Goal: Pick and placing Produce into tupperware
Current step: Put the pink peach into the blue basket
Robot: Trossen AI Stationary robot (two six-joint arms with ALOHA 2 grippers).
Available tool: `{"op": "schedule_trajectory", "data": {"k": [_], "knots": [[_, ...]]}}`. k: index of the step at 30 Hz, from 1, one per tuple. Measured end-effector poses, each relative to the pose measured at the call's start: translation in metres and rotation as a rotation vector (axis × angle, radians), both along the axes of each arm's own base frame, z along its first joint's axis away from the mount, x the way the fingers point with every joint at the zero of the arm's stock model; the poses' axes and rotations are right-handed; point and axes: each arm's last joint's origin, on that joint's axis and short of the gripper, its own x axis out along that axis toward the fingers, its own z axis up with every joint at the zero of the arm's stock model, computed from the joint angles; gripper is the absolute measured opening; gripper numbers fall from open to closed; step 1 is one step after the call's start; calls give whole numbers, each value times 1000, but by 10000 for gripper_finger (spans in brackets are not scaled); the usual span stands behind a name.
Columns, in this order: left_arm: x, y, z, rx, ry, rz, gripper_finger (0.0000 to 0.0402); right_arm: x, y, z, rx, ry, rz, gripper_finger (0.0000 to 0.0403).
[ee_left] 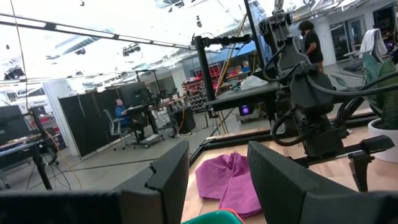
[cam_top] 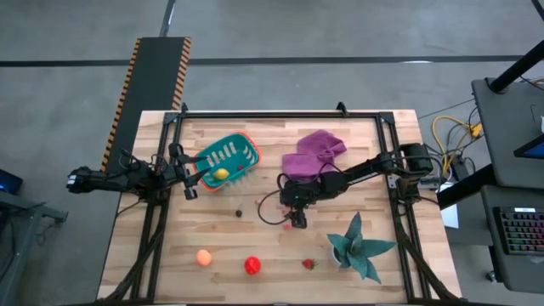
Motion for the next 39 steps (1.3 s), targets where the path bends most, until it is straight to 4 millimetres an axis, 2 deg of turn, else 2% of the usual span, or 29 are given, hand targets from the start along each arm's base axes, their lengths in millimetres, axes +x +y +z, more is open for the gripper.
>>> {"op": "schedule_trajectory", "data": {"k": [30, 33, 39], "knots": [[0, 1, 0, -4, 2, 26, 151, -3, 3, -5, -25, -10, -17, 246], [0, 1, 0, -4, 1, 26, 151, -3, 2, -5, -38, -10, -26, 237], [0, 1, 0, -4, 3, 26, 151, -4, 2, -5, -35, -1, -35, 195]]}}
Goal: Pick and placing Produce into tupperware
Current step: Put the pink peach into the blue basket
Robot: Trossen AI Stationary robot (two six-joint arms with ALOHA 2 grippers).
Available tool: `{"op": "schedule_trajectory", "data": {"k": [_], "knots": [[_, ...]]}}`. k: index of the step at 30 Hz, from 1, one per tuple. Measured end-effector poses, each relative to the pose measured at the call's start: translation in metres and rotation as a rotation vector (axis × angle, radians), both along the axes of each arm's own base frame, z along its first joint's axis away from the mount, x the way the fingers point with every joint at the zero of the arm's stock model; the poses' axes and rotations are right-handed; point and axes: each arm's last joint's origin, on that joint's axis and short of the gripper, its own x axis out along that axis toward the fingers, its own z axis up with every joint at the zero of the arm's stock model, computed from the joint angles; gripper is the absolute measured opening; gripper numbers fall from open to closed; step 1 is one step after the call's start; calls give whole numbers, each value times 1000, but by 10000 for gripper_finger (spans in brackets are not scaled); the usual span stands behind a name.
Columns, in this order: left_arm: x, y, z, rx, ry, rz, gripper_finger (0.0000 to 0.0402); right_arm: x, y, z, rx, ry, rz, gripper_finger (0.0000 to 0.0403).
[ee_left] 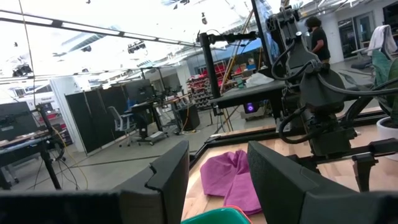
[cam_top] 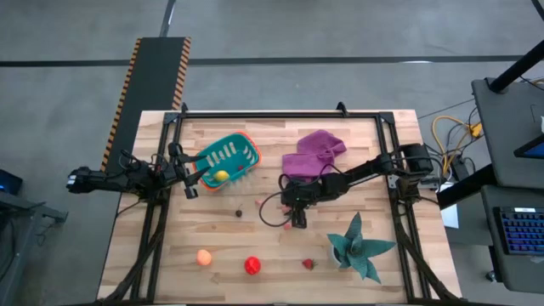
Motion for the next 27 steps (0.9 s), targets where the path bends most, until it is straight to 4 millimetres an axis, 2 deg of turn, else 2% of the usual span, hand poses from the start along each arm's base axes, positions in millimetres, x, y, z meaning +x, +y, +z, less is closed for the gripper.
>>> {"op": "schedule_trajectory", "data": {"k": [19, 27], "knots": [[0, 0, 0, 0, -1, 0, 151, -1, 0, 0, 1, 6, -1, 54], [0, 0, 0, 0, -1, 0, 151, 2, 0, 2, 2, -3, -1, 36]]}}
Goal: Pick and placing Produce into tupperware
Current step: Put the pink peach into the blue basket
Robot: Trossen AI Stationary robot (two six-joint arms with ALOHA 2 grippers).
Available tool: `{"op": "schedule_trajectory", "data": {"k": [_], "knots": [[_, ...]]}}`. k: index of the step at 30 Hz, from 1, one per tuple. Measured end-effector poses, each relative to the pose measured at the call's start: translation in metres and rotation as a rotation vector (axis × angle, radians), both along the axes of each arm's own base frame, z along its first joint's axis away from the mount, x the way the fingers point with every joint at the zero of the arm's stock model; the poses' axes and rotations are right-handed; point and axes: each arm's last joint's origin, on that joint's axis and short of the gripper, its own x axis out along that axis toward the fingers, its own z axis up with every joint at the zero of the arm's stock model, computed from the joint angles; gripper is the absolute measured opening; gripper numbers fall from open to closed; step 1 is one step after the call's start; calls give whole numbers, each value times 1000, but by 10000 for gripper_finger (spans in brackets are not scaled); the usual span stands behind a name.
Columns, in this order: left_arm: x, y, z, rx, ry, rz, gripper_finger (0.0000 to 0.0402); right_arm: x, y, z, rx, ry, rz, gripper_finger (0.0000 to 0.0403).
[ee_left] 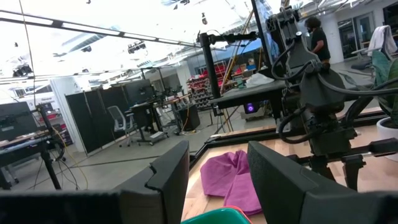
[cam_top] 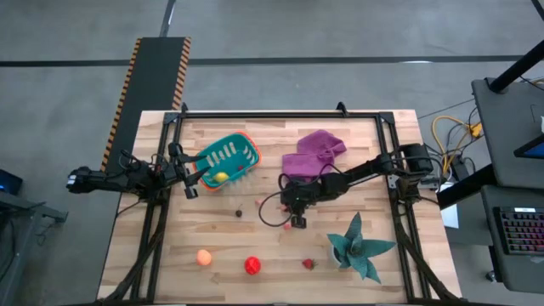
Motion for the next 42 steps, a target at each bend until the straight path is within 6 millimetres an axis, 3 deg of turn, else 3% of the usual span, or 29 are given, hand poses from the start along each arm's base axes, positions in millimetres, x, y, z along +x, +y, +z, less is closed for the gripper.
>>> {"op": "schedule_trajectory", "data": {"k": [6, 22, 32, 42], "knots": [[0, 0, 0, 0, 0, 0, 151, 9, 1, 11, -8, -41, 18, 35], [0, 0, 0, 0, 0, 0, 151, 47, -5, 69, -153, -263, 148, 34], [0, 0, 0, 0, -1, 0, 151, 65, -51, 107, -308, -383, 112, 34], [0, 0, 0, 7, 1, 1, 151, 72, -95, 134, -302, -612, 63, 34]]}}
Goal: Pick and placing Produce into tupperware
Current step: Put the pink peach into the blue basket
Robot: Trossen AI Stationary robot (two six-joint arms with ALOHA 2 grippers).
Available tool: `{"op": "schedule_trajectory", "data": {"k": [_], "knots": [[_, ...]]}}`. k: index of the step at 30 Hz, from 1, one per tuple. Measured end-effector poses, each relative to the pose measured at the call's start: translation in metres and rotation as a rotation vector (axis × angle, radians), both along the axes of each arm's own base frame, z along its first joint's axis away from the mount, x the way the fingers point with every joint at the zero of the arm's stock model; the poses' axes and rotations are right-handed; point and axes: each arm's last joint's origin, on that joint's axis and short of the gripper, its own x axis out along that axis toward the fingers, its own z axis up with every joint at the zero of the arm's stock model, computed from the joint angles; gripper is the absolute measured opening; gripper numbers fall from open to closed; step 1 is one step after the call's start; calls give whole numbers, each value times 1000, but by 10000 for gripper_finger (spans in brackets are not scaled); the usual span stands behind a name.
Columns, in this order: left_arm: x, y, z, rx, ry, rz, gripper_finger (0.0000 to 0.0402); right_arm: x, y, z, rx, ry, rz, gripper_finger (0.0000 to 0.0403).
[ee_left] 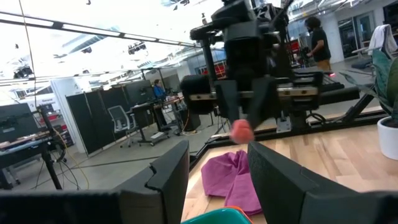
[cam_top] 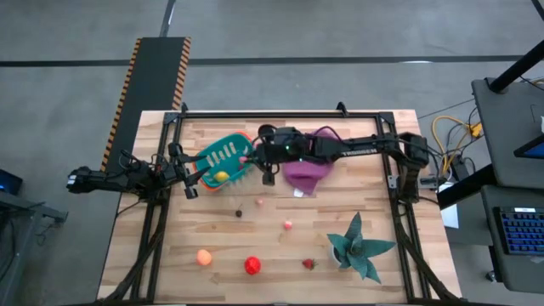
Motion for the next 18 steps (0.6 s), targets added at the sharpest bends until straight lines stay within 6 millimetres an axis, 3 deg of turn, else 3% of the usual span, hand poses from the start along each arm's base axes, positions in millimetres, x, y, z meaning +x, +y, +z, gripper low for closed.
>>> {"op": "schedule_trajectory", "data": {"k": [4, 13, 18], "knots": [[0, 0, 0, 2, 0, 0, 151, 8, -14, 0, -2, -10, -25, 34], [-1, 0, 1, 23, -9, 9, 151, 51, -34, -11, 5, 111, -47, 34], [-1, 0, 0, 20, 2, 12, 151, 61, -55, -14, 132, 213, -67, 34]]}}
